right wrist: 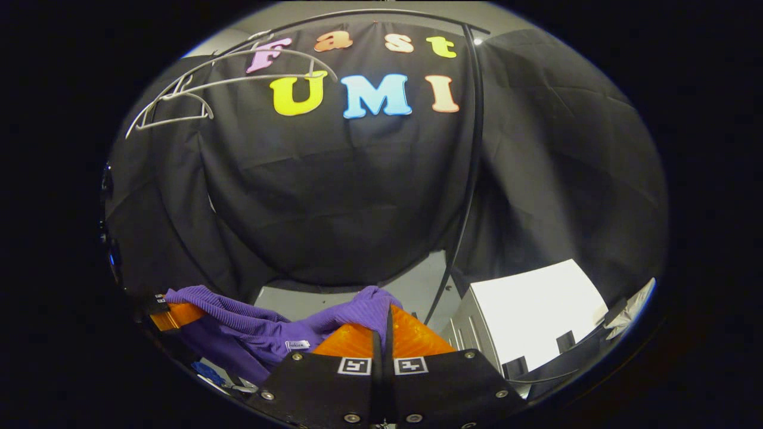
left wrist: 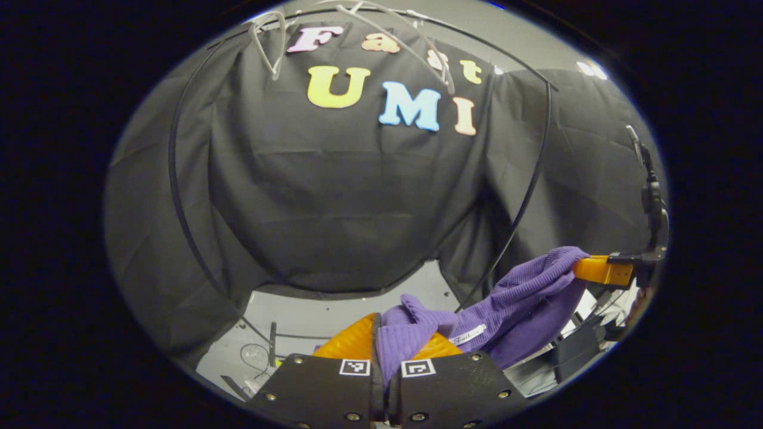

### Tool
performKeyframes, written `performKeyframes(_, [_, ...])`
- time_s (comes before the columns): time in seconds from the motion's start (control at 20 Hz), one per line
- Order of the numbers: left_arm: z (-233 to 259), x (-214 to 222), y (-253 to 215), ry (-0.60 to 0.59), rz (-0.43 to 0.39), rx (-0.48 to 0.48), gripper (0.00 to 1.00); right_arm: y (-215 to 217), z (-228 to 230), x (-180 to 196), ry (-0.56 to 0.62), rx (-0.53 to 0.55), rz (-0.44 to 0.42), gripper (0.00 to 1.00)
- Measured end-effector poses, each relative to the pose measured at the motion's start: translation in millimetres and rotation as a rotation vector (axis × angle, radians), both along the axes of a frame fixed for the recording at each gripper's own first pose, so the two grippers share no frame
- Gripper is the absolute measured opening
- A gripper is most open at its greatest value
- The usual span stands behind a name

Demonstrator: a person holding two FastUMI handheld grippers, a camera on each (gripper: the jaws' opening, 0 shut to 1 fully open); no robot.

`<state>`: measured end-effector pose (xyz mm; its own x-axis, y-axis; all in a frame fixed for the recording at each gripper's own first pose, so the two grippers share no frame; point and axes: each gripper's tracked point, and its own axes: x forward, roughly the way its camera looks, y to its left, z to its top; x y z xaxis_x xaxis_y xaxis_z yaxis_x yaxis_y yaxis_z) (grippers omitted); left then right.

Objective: Grasp the clothes on the hanger with both hands and then place them into the laundry hamper below.

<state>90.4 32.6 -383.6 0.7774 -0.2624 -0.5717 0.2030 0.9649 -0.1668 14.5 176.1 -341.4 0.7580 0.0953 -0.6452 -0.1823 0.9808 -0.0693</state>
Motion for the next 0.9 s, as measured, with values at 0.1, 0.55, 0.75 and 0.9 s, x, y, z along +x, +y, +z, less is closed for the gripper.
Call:
performKeyframes(0.1, [-29,-7,-6,0.049,-0.01,0.001,0.04,-7,-20,-5,0.036,-0.009,-0.023,0.01])
performKeyframes(0.55, [-104,-15,-22,0.162,-0.014,0.01,0.04,-24,-81,-25,0.193,-0.013,-0.076,0.0])
performKeyframes(0.75, [-111,-9,-31,0.187,-0.005,0.011,0.04,-30,-92,-34,0.249,0.008,-0.097,0.01])
performKeyframes(0.9, [-113,-11,-35,0.189,-0.003,0.024,0.0,-28,-95,-32,0.271,0.018,-0.098,0.02])
